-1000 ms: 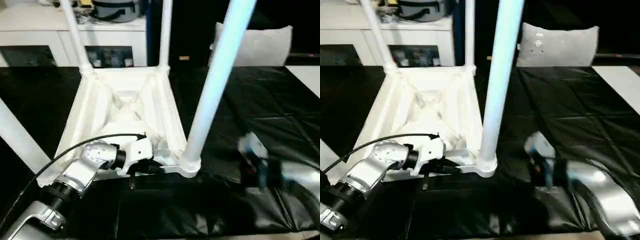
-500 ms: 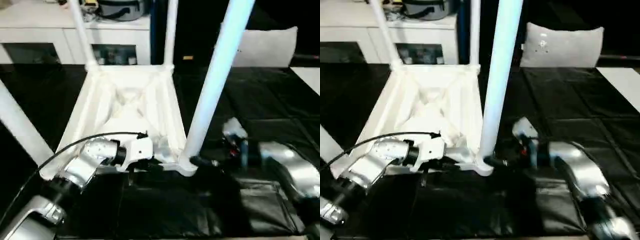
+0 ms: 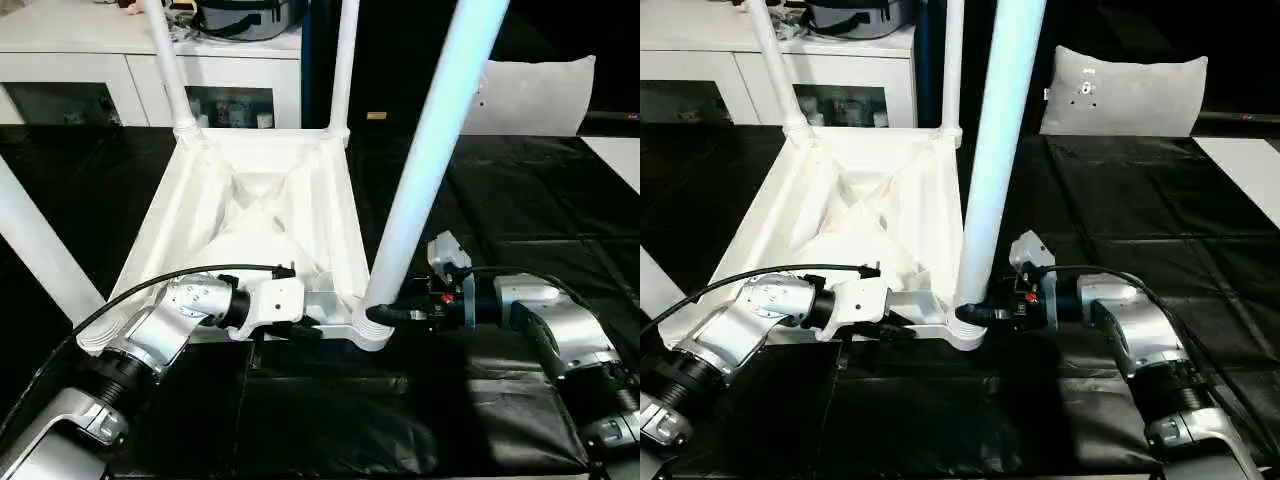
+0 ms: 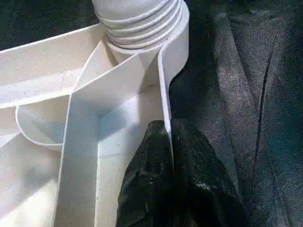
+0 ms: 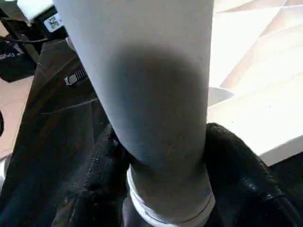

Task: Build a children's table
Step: Rotate leg to tighten

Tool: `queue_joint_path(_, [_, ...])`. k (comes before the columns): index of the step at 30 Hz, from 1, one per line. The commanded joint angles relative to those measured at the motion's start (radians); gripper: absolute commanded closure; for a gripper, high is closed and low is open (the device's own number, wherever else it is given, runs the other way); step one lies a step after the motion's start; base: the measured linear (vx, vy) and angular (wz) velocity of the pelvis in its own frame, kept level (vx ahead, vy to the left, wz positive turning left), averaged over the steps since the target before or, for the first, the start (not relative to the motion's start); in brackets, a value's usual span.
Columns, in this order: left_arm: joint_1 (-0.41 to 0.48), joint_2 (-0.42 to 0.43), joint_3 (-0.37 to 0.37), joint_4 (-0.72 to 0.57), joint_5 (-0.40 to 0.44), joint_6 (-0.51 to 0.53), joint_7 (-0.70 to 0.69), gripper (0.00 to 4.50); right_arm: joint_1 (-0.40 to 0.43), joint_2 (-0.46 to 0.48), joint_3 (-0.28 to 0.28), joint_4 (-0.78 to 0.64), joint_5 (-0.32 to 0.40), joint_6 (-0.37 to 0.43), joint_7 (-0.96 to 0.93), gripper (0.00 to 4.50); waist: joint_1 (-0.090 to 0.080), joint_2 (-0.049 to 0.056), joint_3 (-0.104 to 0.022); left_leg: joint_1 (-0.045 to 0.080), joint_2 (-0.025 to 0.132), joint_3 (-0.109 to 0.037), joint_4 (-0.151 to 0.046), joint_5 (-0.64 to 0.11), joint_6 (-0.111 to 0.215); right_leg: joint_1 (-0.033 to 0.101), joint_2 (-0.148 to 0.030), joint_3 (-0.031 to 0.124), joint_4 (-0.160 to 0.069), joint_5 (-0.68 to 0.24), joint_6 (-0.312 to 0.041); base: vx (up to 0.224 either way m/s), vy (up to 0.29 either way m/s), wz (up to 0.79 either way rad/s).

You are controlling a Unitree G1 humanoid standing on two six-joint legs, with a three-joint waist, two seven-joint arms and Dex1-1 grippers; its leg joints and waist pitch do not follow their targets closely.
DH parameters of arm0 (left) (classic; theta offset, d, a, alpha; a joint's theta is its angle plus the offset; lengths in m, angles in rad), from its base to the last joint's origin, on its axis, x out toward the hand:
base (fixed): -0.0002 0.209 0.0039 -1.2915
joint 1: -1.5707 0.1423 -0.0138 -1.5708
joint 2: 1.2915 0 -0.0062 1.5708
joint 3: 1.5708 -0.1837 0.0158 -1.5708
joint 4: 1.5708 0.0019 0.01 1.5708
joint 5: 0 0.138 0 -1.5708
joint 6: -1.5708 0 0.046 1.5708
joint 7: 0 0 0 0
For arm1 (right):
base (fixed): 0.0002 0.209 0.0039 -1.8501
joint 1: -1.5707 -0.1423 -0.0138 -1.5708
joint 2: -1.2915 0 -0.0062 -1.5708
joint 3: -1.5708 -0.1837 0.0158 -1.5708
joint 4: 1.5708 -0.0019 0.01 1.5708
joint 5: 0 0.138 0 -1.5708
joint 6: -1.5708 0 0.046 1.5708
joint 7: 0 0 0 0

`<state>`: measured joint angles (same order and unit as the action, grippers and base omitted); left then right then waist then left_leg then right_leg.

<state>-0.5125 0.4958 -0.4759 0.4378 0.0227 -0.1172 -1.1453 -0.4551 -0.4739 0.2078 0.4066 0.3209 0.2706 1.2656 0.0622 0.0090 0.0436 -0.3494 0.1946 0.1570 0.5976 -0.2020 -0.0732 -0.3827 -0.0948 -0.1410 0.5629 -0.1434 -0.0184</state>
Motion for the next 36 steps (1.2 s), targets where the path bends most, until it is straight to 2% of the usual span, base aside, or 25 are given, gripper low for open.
queue_joint_path(1, [0.003, -0.007, 0.006, 0.018, 0.012, 0.047, -0.007, 4.5, 0.002, 0.008, -0.018, -0.011, 0.044, 0.044, 0.004, 2.45, 0.003, -0.007, -0.054, 0.001, 0.045, -0.007, -0.083, -0.278, 0.023, 0.041, -0.073, 0.06, -0.069, -0.468, -0.138, 0.0, 0.0, 0.0])
queue_joint_path(5, [-0.016, -0.048, 0.03, 0.033, -0.007, 0.124, 0.029, 4.5, 0.02, 0.032, -0.032, -0.048, 0.043, 0.082, -0.058, 2.48, 0.006, -0.009, -0.052, 0.004, 0.044, -0.006, -0.083, -0.277, 0.02, 0.037, -0.072, 0.062, -0.072, -0.483, -0.135, 0.0, 0.0, 0.0])
queue_joint_path(7, [-0.047, -0.098, 0.045, 0.052, -0.016, 0.205, 0.077, 4.5, 0.024, 0.085, -0.043, -0.06, -0.009, 0.12, -0.224, 2.48, 0.004, -0.01, -0.052, 0.005, 0.041, -0.006, -0.083, -0.282, 0.012, 0.036, -0.072, 0.061, -0.074, -0.51, -0.125, 0.0, 0.0, 0.0])
queue_joint_path(8, [-0.053, -0.107, 0.046, 0.057, -0.014, 0.215, 0.088, 4.5, 0.023, 0.097, -0.048, -0.061, -0.013, 0.128, -0.251, 2.48, -0.002, -0.012, -0.049, 0.006, 0.037, -0.006, -0.083, -0.3, 0.007, 0.033, -0.071, 0.058, -0.08, -0.552, -0.109, 0.0, 0.0, 0.0])
queue_joint_path(10, [-0.103, -0.19, 0.054, 0.112, 0.009, 0.279, 0.195, 4.5, 0.013, 0.195, -0.091, -0.062, -0.046, 0.193, -0.481, 2.48, -0.01, -0.012, -0.046, 0.006, 0.032, -0.01, -0.082, -0.316, -0.002, 0.033, -0.071, 0.053, -0.09, -0.616, -0.073, 0.0, 0.0, 0.0])
queue_joint_path(11, [-0.106, -0.196, 0.055, 0.116, 0.011, 0.283, 0.204, 4.5, 0.012, 0.202, -0.093, -0.062, -0.049, 0.197, -0.497, 2.48, -0.02, -0.009, -0.041, 0.012, 0.026, -0.009, -0.077, -0.344, -0.014, 0.024, -0.066, 0.046, -0.103, -0.663, -0.05, 0.0, 0.0, 0.0])
queue_joint_path(12, [-0.14, -0.266, 0.069, 0.157, 0.021, 0.325, 0.293, 4.5, 0.005, 0.263, -0.116, -0.057, -0.072, 0.227, -0.631, 2.48, -0.026, -0.008, -0.044, 0.019, 0.02, -0.012, -0.071, -0.363, -0.022, 0.025, -0.07, 0.036, -0.112, -0.698, -0.026, 0.0, 0.0, 0.0])
queue_joint_path(13, [-0.15, -0.291, 0.076, 0.168, 0.021, 0.343, 0.322, 4.5, 0.001, 0.282, -0.121, -0.054, -0.078, 0.236, -0.668, 2.49, -0.032, -0.009, -0.044, 0.016, 0.02, -0.014, -0.072, -0.366, -0.022, 0.027, -0.068, 0.034, -0.113, -0.697, -0.018, 0.0, 0.0, 0.0])
queue_joint_path(14, [-0.15, -0.291, 0.076, 0.168, 0.021, 0.343, 0.322, 4.5, 0.001, 0.282, -0.121, -0.054, -0.078, 0.236, -0.668, 2.49, -0.038, -0.009, -0.042, 0.015, 0.021, -0.018, -0.074, -0.391, -0.016, 0.029, -0.065, 0.024, -0.121, -0.704, -0.001, 0.0, 0.0, 0.0])
queue_joint_path(15, [-0.166, -0.339, 0.08, 0.186, 0.031, 0.358, 0.37, 4.5, -0.008, 0.328, -0.15, -0.036, -0.071, 0.247, -0.748, 2.49, -0.051, -0.006, -0.041, 0.016, 0.021, -0.02, -0.072, -0.422, -0.009, 0.029, -0.065, 0.014, -0.13, -0.717, 0.014, 0.0, 0.0, 0.0])
queue_joint_path(16, [-0.171, -0.353, 0.077, 0.192, 0.036, 0.36, 0.381, 4.5, -0.013, 0.341, -0.16, -0.026, -0.067, 0.244, -0.769, 2.49, -0.056, 0.013, -0.041, 0.02, 0.023, -0.024, -0.073, -0.444, -0.012, 0.032, -0.067, 0.006, -0.132, -0.707, 0.012, 0.0, 0.0, 0.0])
queue_joint_path(17, [-0.175, -0.367, 0.069, 0.199, 0.046, 0.355, 0.391, 4.5, -0.011, 0.353, -0.163, -0.027, -0.062, 0.226, -0.769, 2.15, -0.077, 0.009, -0.044, 0.006, 0.033, -0.036, -0.081, -0.48, -0.011, 0.05, -0.067, -0.008, -0.131, -0.661, 0.017, 0.0, 0.0, 0.0])
queue_joint_path(18, [-0.179, -0.377, 0.055, 0.206, 0.06, 0.349, 0.399, 4.5, -0.005, 0.363, -0.167, -0.037, -0.056, 0.196, -0.76, 1.94, -0.083, 0.023, -0.046, 0.004, 0.046, -0.046, -0.092, -0.523, -0.008, 0.062, -0.07, -0.008, -0.125, -0.595, 0.008, 0.0, 0.0, 0.0])
queue_joint_path(19, [-0.179, -0.377, 0.05, 0.206, 0.064, 0.345, 0.397, 4.5, 0.0, 0.364, -0.177, -0.044, -0.047, 0.196, -0.759, 1.8, -0.088, 0.021, -0.049, 0.004, 0.05, -0.049, -0.096, -0.535, -0.003, 0.063, -0.072, -0.003, -0.121, -0.554, -0.005, 0.0, 0.0, 0.0])
queue_joint_path(20, [-0.178, -0.375, 0.047, 0.207, 0.071, 0.342, 0.393, 4.5, 0.007, 0.366, -0.189, -0.057, -0.04, 0.201, -0.761, 1.78, -0.093, 0.016, -0.048, 0.004, 0.045, -0.045, -0.094, -0.526, 0.004, 0.059, -0.076, 0.001, -0.12, -0.518, -0.03, 0.0, 0.0, 0.0])
queue_joint_path(21, [-0.174, -0.363, 0.043, 0.209, 0.082, 0.326, 0.385, 4.5, 0.02, 0.355, -0.2, -0.079, -0.033, 0.202, -0.744, 1.58, -0.089, 0.013, -0.045, 0.012, 0.034, -0.035, -0.085, -0.501, 0.01, 0.047, -0.081, 0.001, -0.13, -0.551, -0.041, 0.0, 0.0, 0.0])
queue_joint_path(23, [-0.174, -0.354, 0.041, 0.215, 0.093, 0.312, 0.38, 4.5, 0.029, 0.343, -0.204, -0.095, -0.033, 0.202, -0.73, 1.46, -0.082, 0.014, -0.045, 0.012, 0.025, -0.028, -0.077, -0.445, 0.02, 0.044, -0.083, 0.002, -0.138, -0.587, -0.039, 0.0, 0.0, 0.0])
queue_joint_path(24, [-0.17, -0.336, 0.035, 0.221, 0.105, 0.284, 0.367, 4.5, 0.047, 0.316, -0.2, -0.122, -0.034, 0.191, -0.693, 1.39, -0.075, 0.012, -0.048, 0.006, 0.028, -0.028, -0.08, -0.409, 0.027, 0.049, -0.082, 0.006, -0.131, -0.561, -0.043, 0.0, 0.0, 0.0])
queue_joint_path(26, [-0.157, -0.289, 0.026, 0.221, 0.119, 0.207, 0.322, 4.5, 0.084, 0.245, -0.208, -0.171, -0.024, 0.179, -0.618, 1.13, -0.066, 0.012, -0.05, 0.004, 0.034, -0.025, -0.084, -0.381, 0.04, 0.048, -0.079, 0.017, -0.123, -0.511, -0.053, 0.0, 0.0, 0.0])
queue_joint_path(29, [-0.137, -0.259, 0.026, 0.199, 0.103, 0.161, 0.262, 4.5, 0.105, 0.197, -0.223, -0.199, -0.004, 0.165, -0.557, 0.89, -0.042, 0.006, -0.056, -0.005, 0.037, -0.019, -0.084, -0.305, 0.052, 0.052, -0.08, 0.033, -0.099, -0.423, -0.097, 0.0, 0.0, 0.0])
queue_joint_path(31, [-0.104, -0.203, 0.019, 0.158, 0.092, 0.101, 0.184, 4.5, 0.143, 0.102, -0.24, -0.251, 0.032, 0.155, -0.423, 0.7, -0.023, -0.002, -0.057, -0.008, 0.035, -0.011, -0.079, -0.247, 0.074, 0.048, -0.077, 0.047, -0.085, -0.385, -0.12, 0.0, 0.0, 0.0])
queue_joint_path(32, [-0.098, -0.194, 0.017, 0.15, 0.088, 0.094, 0.168, 4.5, 0.149, 0.084, -0.241, -0.259, 0.037, 0.157, -0.399, 0.6, -0.016, -0.002, -0.056, -0.007, 0.035, -0.01, -0.08, -0.241, 0.079, 0.048, -0.076, 0.049, -0.084, -0.394, -0.12, 0.0, 0.0, 0.0])
queue_joint_path(34, [-0.06, -0.157, 0.013, 0.095, 0.043, 0.056, 0.063, 4.5, 0.177, -0.003, -0.213, -0.286, 0.018, 0.131, -0.292, 0.47, 0.001, 0.0, -0.062, -0.003, 0.037, -0.006, -0.075, -0.187, 0.086, 0.047, -0.077, 0.055, -0.075, -0.364, -0.133, 0.0, 0.0, 0.0])
queue_joint_path(35, [-0.055, -0.152, 0.012, 0.088, 0.036, 0.053, 0.047, 4.5, 0.181, -0.019, -0.206, -0.289, 0.016, 0.124, -0.272, 0.37, 0.008, -0.007, -0.065, -0.013, 0.038, -0.005, -0.072, -0.132, 0.094, 0.053, -0.076, 0.06, -0.059, -0.296, -0.149, 0.059, -0.044, 0.01])
queue_joint_path(36, [-0.047, -0.143, 0.006, 0.076, 0.026, 0.037, 0.02, 4.5, 0.187, -0.038, -0.196, -0.292, 0.013, 0.11, -0.245, 0.37, 0.016, -0.004, -0.069, -0.013, 0.036, -0.003, -0.068, -0.087, 0.104, 0.051, -0.074, 0.062, -0.048, -0.227, -0.17, 0.051, -0.037, -0.01])
